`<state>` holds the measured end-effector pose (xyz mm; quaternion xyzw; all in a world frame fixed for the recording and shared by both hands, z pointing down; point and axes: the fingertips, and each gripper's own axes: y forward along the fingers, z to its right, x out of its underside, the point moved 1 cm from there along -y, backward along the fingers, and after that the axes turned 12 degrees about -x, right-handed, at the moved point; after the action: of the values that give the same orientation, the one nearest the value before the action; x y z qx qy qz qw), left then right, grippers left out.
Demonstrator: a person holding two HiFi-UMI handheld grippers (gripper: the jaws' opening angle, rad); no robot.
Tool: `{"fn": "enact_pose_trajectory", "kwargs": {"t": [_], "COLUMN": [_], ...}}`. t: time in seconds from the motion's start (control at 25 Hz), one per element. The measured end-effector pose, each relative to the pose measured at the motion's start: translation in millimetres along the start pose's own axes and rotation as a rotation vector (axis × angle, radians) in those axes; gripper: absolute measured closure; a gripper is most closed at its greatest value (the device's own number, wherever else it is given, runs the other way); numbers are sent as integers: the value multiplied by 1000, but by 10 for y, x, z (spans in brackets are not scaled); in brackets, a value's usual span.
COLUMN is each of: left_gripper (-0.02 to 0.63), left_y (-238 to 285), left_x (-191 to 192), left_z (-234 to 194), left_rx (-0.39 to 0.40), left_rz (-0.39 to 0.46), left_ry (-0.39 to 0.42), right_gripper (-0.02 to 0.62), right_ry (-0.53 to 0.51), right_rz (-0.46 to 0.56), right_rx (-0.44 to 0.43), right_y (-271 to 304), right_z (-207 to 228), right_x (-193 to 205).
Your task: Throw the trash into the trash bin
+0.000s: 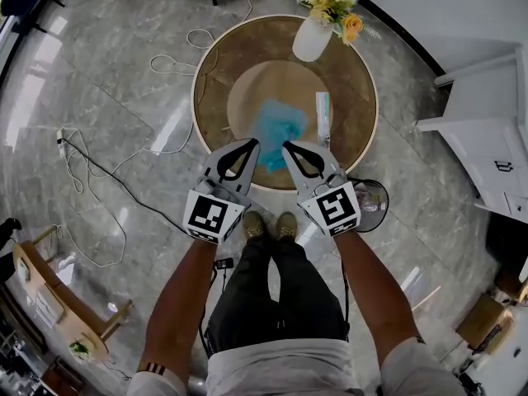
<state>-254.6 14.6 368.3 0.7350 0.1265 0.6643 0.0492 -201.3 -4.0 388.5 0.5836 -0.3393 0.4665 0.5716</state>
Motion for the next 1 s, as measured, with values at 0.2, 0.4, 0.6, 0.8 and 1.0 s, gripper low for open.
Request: {"fn": "enact_pose_trajectory", "kwargs": {"t": [0.2,0.4,0.6,0.8,1.0], "left_gripper": [606,606,606,606,606], "left_y": [95,194,250,276,319], "left_x": [218,453,582,677,756], "left_z": [-64,-112,-205,-274,-313], "left_rx": [21,28,27,40,42], "left_rz": [-27,-58,-79,-101,-98], "left_ry": [7,14,28,22,7], "right_gripper": [561,516,429,315,201], "right_ry": [19,47,72,109,152], "right_rz": [-40,-87,-137,-195,-283], "right_rx": [-5,-14,-18,-16,0], "right_y": [189,334,505,682,790], "right_z": [31,71,144,207,300], "right_x": [293,589,809,1047,1347]}}
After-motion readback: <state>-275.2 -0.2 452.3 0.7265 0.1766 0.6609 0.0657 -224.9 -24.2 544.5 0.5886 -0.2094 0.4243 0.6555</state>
